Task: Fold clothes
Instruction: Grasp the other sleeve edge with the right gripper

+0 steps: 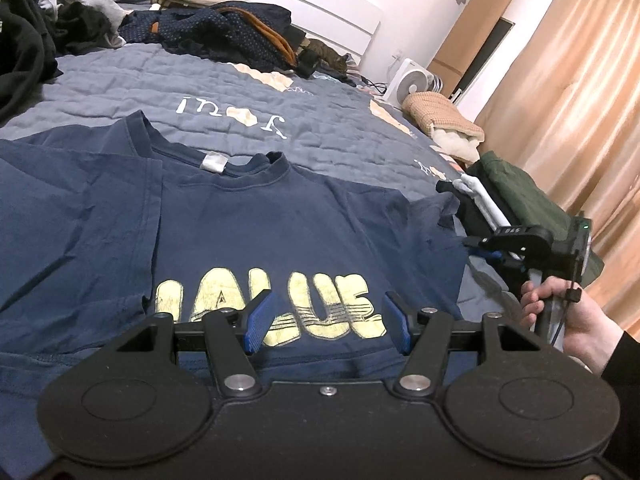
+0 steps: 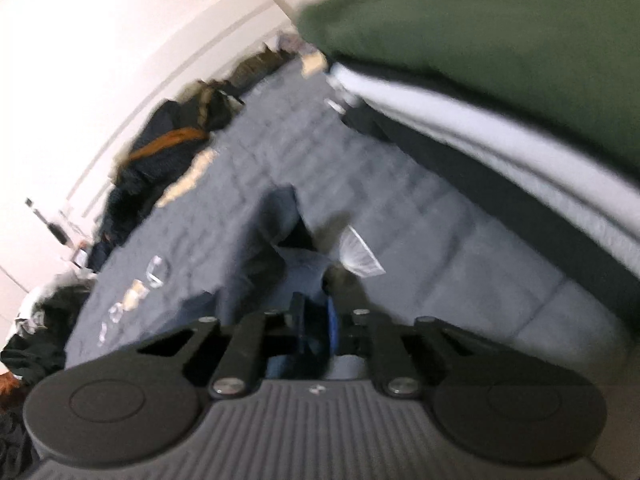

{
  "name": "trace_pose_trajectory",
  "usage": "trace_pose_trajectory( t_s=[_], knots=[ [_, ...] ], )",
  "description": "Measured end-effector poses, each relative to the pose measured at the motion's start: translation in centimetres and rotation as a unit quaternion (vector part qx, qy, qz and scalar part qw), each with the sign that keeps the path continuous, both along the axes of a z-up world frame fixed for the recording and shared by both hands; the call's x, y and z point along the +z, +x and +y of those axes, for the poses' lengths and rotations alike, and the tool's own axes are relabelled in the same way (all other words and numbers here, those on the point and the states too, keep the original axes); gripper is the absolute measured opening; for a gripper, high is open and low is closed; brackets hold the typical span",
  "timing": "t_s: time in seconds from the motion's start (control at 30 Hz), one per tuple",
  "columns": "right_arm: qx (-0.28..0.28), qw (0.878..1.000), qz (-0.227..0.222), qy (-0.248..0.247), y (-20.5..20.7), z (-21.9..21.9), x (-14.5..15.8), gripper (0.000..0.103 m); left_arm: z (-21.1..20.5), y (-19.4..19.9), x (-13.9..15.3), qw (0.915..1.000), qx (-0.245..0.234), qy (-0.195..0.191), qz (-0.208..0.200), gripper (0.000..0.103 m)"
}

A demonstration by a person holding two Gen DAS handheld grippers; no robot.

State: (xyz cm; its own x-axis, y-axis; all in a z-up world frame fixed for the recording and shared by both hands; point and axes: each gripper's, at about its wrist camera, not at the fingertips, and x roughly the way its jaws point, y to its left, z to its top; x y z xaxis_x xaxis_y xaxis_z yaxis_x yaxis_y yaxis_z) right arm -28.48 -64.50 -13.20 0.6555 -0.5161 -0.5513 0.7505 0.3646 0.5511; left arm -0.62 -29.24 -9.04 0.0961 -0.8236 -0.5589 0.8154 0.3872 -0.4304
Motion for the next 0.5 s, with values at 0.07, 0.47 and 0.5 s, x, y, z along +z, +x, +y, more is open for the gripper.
trace_pose_trajectory(
  t_s=[0.07,0.47,0.5],
  knots=[
    [0.014,1.000,-0.014,-0.015,0.3,0.6,1.1,0.008,0.0,0.0,0.0,1.0000,0.001,0.000,0.000,0.058],
    [0.306,0.946,-0.038,-0.097,6.4,9.1,5.4,0.007,-0.1,0.4,-0.1,0.9999,0.010,0.003,0.001,0.059],
    [0.331,0.938,-0.026,-0.100,7.1,9.9,5.1,0.007,0.0,0.4,-0.1,0.9999,0.012,0.003,0.001,0.059]
  ],
)
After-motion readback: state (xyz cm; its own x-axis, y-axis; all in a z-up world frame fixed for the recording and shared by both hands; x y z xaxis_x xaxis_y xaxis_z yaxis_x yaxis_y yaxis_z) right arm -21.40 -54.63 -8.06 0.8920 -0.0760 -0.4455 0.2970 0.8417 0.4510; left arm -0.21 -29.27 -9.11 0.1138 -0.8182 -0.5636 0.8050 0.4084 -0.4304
